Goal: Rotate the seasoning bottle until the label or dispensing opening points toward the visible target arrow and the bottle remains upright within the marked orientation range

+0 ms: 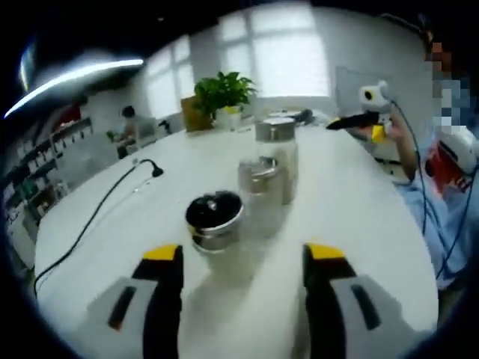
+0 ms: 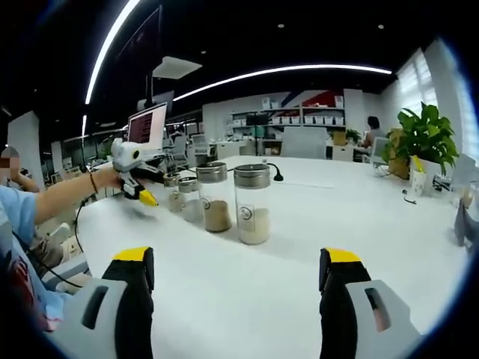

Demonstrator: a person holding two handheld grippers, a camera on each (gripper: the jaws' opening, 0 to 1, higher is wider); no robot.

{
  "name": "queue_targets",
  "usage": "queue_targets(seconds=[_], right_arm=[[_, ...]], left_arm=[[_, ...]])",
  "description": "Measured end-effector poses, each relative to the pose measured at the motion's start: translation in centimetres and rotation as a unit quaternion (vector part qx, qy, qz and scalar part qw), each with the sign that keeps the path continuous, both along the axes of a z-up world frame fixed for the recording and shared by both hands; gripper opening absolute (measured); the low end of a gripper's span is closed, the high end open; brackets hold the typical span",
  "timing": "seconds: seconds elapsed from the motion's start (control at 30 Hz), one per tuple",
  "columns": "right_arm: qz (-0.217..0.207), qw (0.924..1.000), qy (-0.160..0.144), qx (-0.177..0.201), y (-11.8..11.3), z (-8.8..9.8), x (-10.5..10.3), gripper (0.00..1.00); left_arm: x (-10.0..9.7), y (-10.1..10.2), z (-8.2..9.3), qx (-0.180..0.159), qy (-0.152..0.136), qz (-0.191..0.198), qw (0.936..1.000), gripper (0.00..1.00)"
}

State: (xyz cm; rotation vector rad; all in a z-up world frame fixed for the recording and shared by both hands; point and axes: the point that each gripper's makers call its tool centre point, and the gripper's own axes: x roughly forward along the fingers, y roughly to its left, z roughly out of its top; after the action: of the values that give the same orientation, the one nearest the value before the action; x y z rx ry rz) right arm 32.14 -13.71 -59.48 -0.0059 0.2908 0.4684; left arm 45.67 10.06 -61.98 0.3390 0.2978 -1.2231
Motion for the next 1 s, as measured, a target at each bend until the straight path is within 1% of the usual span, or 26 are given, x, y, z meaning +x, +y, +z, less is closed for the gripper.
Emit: queue_targets(seconds=[0.03,0.07,0.1,0.13,0.17,0.2,0.23,0.3,0.33,0.37,0.4,0.43,0.47,0.5,0.53,0.57,0.6,0.63,0.67,0.7,0.73,0.77,0.8,0.9,0.97,1.0], right_arm=[[0.002,1.0,0.002,0.001,0.1,-0.1,0.0,0.94],[0.004,1.0,0.003,0.002,0.2,-0.1,-0.1,0.94],[0.007,1.0,0.004,0.003,0.4,-0.1,-0.1,0.94],[0.007,1.0,0.004,0.003,0.4,0.0,-0.2,0.94],[0.005,1.0,0.001,0.002,0.3,0.1,-0.1,0.94],[0.002,1.0,0.001,0.001,0.2,0.1,-0.1,0.94],[0.0,1.0,0.001,0.0,0.1,0.1,-0.1,0.94],[-0.001,1.0,0.002,0.002,0.0,0.0,-0.1,0.94],[-0.001,1.0,0.003,0.003,0.0,0.0,-0.1,0.94],[-0.001,1.0,0.004,0.004,-0.1,0.0,-0.1,0.94],[-0.003,1.0,0.004,0.004,-0.1,0.0,-0.1,0.94],[-0.004,1.0,0.005,0.004,-0.2,0.0,-0.1,0.94],[-0.004,1.0,0.005,0.003,-0.2,0.0,-0.1,0.94],[-0.005,1.0,0.004,0.003,-0.3,0.0,-0.1,0.94],[-0.006,1.0,0.004,0.004,-0.4,0.1,-0.1,0.94],[-0.007,1.0,0.003,0.005,-0.5,0.2,-0.1,0.94],[-0.009,0.9999,0.003,0.005,-0.6,0.2,-0.1,0.94],[-0.011,0.9999,0.002,0.006,-0.8,0.2,-0.1,0.94],[-0.014,0.9999,0.002,0.007,-0.8,0.2,-0.1,0.94],[-0.015,0.9999,0.003,0.007,-0.9,0.2,0.0,0.94],[-0.015,0.9998,0.003,0.008,-1.0,0.2,0.0,0.94],[-0.015,0.9998,0.004,0.008,-1.0,0.2,0.0,0.94],[-0.016,0.9998,0.005,0.01,-0.9,0.2,0.0,0.93],[-0.012,0.9998,0.006,0.014,-0.7,0.2,0.0,0.93],[-0.009,0.9998,0.006,0.015,-0.5,0.2,-0.1,0.93],[-0.008,0.9998,0.007,0.015,-0.5,0.2,-0.1,0.93]], left_arm=[[0.3,-0.2,0.3,-0.008,-0.015,0.022,0.9996,0.76],[0.4,0.0,0.4,-0.008,-0.021,0.044,0.9988,0.79],[0.6,0.2,0.3,-0.009,-0.023,0.069,0.9973,0.79],[0.8,0.6,0.2,-0.001,-0.029,0.092,0.9953,0.78],[1.0,0.9,0.1,0.005,-0.04,0.109,0.9932,0.78],[1.2,1.1,0.1,0.007,-0.043,0.124,0.9914,0.78],[1.5,1.5,0.3,0.002,-0.041,0.15,0.9878,0.77],[1.6,1.6,1.0,-0.031,-0.024,0.191,0.9807,0.73],[1.7,1.9,1.2,-0.05,-0.001,0.226,0.9728,0.72],[1.6,1.8,1.6,-0.084,0.025,0.251,0.9639,0.71],[1.6,1.6,1.7,-0.104,0.04,0.269,0.9568,0.72],[1.7,1.7,2.0,-0.12,0.043,0.285,0.9501,0.74],[2.1,1.8,2.6,-0.148,0.033,0.308,0.9393,0.77],[2.3,1.9,2.6,-0.144,0.019,0.319,0.9364,0.78],[2.5,2.3,2.2,-0.124,0.005,0.335,0.9341,0.77],[2.8,2.9,1.9,-0.104,-0.006,0.357,0.9283,0.75],[3.2,3.3,1.8,-0.106,-0.007,0.378,0.9194,0.73],[3.4,3.9,1.6,-0.122,0.01,0.407,0.9051,0.66],[3.5,3.9,1.5,-0.141,0.031,0.42,0.8958,0.62],[3.7,3.6,1.6,-0.148,0.031,0.417,0.8961,0.6],[3.8,3.4,1.5,-0.143,0.026,0.414,0.8987,0.61],[3.8,3.1,1.5,-0.14,0.019,0.414,0.8993,0.62],[3.7,3.0,1.3,-0.136,0.013,0.42,0.8972,0.63],[3.3,2.1,1.5,-0.135,0.002,0.419,0.898,0.64],[3.6,2.3,2.2,-0.135,-0.022,0.435,0.8901,0.65],[3.5,2.3,2.3,-0.136,-0.027,0.441,0.8866,0.64]])
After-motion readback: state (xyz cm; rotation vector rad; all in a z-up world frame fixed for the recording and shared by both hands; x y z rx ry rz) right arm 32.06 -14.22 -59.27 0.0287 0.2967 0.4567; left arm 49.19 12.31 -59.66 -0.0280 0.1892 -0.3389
